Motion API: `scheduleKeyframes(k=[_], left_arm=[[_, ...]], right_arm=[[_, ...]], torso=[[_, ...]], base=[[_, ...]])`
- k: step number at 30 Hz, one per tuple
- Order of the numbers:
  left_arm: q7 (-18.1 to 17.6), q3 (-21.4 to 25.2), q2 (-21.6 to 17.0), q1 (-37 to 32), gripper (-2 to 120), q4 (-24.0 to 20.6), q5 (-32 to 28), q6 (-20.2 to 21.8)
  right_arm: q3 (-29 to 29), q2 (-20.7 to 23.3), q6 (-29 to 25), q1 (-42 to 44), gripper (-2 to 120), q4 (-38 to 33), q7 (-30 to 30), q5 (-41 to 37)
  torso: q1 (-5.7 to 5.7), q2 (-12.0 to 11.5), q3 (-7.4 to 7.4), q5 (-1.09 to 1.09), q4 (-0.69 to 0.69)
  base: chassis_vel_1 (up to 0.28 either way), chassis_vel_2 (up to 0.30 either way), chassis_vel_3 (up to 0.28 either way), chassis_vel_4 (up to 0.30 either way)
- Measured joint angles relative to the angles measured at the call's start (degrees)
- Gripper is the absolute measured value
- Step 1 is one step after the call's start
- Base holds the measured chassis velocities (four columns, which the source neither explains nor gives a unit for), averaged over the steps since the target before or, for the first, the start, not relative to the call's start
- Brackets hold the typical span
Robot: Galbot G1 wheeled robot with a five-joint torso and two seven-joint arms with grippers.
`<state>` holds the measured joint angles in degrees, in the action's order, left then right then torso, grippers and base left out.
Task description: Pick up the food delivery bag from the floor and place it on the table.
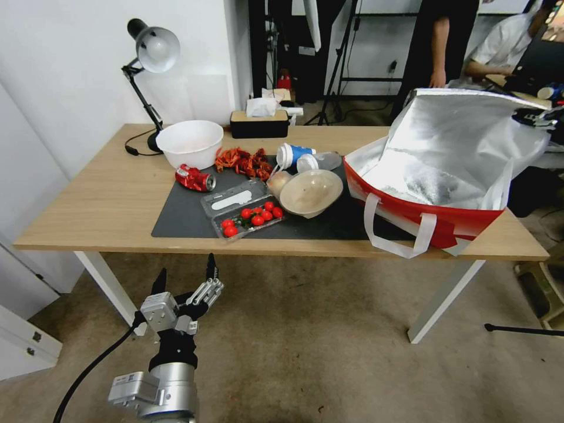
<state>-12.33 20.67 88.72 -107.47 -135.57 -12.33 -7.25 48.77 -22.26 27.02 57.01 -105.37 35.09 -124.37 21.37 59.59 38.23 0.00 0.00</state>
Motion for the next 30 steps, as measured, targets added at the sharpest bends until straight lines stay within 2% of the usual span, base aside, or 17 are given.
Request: scheduleKeyframes(k=[4, 7, 11, 15, 22, 30], left_arm=[[0.0, 0.0, 0.1, -0.1, 100, 0.0, 0.2, 0.0], [0.1, -0.2, 0.3, -0.2, 100, 0.1, 0.5, 0.0], [0.1, -0.4, 0.4, -0.3, 100, 0.2, 0.8, 0.0], [0.2, -0.4, 0.5, -0.4, 100, 0.2, 0.9, -0.1], [0.3, -0.5, 0.7, -0.8, 100, 0.2, 1.4, -0.5], [0.3, -0.5, 0.7, -1.1, 100, 0.0, 1.5, -0.7]], right_arm=[[-0.7, -0.6, 0.2, -0.8, 0, 0.0, 2.4, -0.4], [-1.6, -1.4, 0.4, -1.9, 0, -0.6, 7.2, -1.7], [-1.8, -2.2, 0.4, -2.2, 0, -1.1, 10.4, -2.4], [-1.8, -2.5, 0.4, -2.2, 0, -1.2, 11.3, -2.6], [-2.8, -4.7, -0.5, -4.3, 0, -1.7, 17.4, -3.3], [-4.4, -5.4, -1.6, -5.9, 0, -1.6, 19.3, -2.8]], torso=[[0.00, 0.0, 0.00, -0.01, 0.00], [0.00, 0.0, 0.00, 0.00, 0.00], [0.00, 0.0, 0.00, -0.01, 0.00], [0.00, 0.0, 0.00, 0.00, 0.00], [0.00, 0.0, 0.00, 0.00, 0.01], [0.00, 0.0, 0.00, 0.00, 0.00]], base=[[0.000, 0.000, 0.000, 0.000], [0.000, 0.000, 0.000, 0.000], [0.000, 0.000, 0.000, 0.000], [0.000, 0.000, 0.000, 0.000], [0.000, 0.000, 0.000, 0.000], [0.000, 0.000, 0.000, 0.000]])
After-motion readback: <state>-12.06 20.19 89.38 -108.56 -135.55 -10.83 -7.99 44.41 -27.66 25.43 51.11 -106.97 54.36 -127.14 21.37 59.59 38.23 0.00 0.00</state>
